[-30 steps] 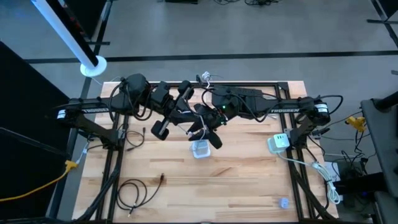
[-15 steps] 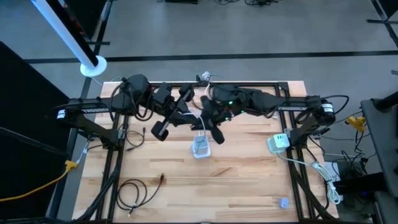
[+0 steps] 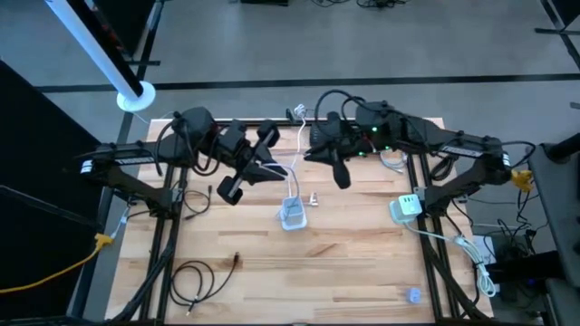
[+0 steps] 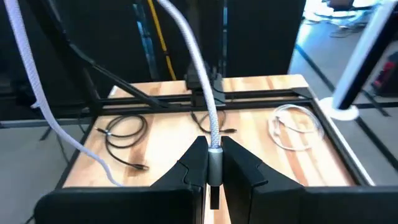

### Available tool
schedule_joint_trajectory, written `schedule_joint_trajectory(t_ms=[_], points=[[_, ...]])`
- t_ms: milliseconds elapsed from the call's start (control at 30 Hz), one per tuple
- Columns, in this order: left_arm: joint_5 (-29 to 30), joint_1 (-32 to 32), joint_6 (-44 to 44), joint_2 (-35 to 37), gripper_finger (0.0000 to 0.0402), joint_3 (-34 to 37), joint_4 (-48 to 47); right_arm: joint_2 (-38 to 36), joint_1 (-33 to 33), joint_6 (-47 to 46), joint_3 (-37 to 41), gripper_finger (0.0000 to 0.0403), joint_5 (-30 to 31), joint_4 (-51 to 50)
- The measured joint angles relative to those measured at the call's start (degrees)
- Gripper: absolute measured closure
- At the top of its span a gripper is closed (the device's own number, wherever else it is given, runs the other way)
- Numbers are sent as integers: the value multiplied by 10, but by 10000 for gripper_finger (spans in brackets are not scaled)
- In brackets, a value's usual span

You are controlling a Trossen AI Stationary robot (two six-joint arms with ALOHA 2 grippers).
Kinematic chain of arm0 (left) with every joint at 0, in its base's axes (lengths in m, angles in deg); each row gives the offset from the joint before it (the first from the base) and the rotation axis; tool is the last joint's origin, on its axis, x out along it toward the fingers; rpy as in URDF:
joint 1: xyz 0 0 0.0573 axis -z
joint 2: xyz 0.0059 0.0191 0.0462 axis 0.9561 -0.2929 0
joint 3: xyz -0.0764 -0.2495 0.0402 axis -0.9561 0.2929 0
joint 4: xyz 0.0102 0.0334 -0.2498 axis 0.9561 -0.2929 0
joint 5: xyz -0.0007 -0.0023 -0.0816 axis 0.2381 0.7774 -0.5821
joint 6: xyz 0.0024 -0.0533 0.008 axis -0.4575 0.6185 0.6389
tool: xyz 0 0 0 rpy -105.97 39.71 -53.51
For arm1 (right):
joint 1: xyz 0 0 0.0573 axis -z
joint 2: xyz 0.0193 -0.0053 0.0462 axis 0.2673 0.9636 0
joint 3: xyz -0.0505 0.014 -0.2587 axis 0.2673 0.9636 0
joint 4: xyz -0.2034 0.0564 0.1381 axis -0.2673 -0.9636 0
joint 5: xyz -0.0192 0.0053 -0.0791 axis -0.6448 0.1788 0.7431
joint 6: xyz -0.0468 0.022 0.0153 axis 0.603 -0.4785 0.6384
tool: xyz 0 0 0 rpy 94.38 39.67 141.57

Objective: Insert USB
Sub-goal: Insert the bottom white charger cable into the black outlet extension

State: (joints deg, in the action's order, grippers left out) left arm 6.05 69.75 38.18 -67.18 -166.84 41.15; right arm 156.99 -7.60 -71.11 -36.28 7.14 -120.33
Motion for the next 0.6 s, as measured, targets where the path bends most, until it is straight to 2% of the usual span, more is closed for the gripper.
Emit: schedule_joint_trajectory(t_ms=[133,600], points=[[1,0,1,2,341,0,-24,-19,0,0,0,386,30,-18],[10,0,41,6,249,0,-59,-54,0,-9,0,386,48,-18]])
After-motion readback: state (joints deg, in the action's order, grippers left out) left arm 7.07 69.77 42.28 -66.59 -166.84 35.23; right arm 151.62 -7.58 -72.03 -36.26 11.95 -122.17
